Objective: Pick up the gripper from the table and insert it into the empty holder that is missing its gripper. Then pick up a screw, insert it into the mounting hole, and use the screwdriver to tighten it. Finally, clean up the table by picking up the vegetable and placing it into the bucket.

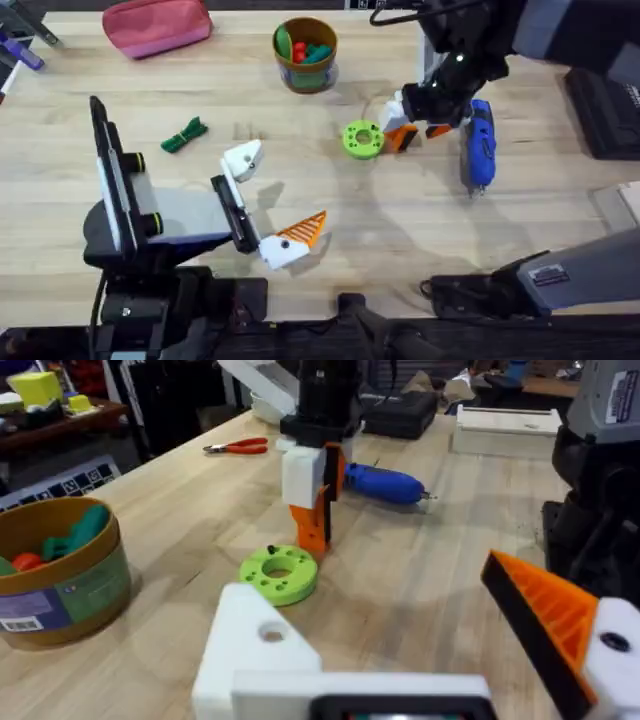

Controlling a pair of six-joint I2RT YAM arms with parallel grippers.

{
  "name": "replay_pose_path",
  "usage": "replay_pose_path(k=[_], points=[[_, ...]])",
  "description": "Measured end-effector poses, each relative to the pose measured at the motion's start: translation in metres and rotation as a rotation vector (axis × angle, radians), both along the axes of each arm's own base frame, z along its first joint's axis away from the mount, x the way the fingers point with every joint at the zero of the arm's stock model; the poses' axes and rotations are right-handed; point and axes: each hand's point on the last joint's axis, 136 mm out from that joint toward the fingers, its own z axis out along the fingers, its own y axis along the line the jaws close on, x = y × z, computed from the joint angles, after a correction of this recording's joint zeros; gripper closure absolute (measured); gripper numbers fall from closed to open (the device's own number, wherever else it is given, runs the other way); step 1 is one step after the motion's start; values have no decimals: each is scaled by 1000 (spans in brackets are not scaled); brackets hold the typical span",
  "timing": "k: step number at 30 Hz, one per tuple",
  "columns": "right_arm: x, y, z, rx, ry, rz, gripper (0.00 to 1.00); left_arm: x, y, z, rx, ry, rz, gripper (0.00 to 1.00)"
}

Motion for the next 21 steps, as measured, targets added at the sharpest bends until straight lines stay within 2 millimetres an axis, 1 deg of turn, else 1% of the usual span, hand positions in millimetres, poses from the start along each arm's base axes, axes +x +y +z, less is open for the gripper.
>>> replay_pose_path(k=[3,19,21], points=[[0,0,-2,-1,4,1,322,0,0,0,0,0,0,14],[0,0,-2,-2,4,8,460,0,0,0,0,0,0,16],[1,0,-1,-1,1,9,493,0,0,0,0,0,0,15]])
